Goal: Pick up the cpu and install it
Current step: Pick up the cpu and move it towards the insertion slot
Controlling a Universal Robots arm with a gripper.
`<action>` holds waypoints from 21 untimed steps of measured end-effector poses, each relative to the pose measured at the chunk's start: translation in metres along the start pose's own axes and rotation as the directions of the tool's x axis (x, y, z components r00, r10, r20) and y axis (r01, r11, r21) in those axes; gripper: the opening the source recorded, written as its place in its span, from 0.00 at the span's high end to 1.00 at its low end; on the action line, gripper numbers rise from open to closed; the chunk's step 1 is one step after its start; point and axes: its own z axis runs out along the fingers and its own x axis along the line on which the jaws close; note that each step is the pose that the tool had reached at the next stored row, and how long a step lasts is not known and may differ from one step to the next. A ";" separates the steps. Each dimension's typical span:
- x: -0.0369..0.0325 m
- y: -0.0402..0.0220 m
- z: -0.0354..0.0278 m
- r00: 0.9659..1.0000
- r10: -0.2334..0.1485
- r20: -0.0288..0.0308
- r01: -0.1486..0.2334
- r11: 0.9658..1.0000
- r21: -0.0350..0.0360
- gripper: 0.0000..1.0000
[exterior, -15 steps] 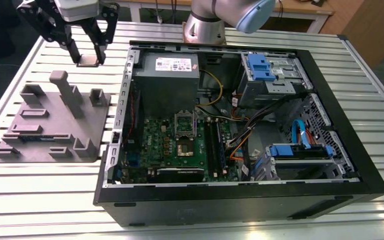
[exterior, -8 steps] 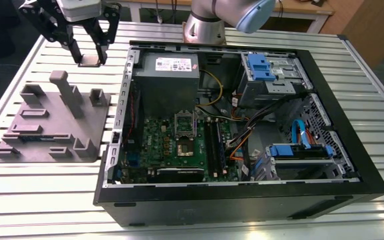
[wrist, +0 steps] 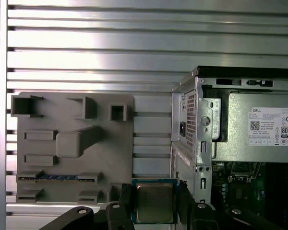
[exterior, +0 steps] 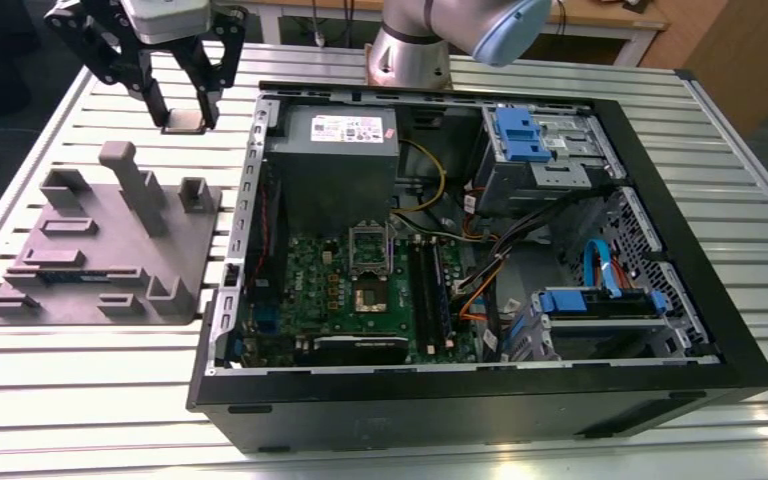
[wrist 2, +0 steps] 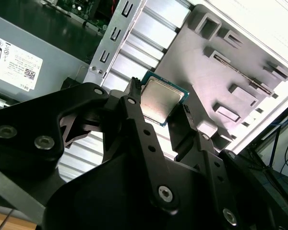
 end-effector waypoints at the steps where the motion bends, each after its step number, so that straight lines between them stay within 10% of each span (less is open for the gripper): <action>1: -0.0005 0.0000 0.0000 1.000 0.000 0.000 0.000 1.000 0.000 0.53; 21: -0.0085 0.0000 0.0001 1.000 0.000 0.000 0.000 1.000 0.000 0.53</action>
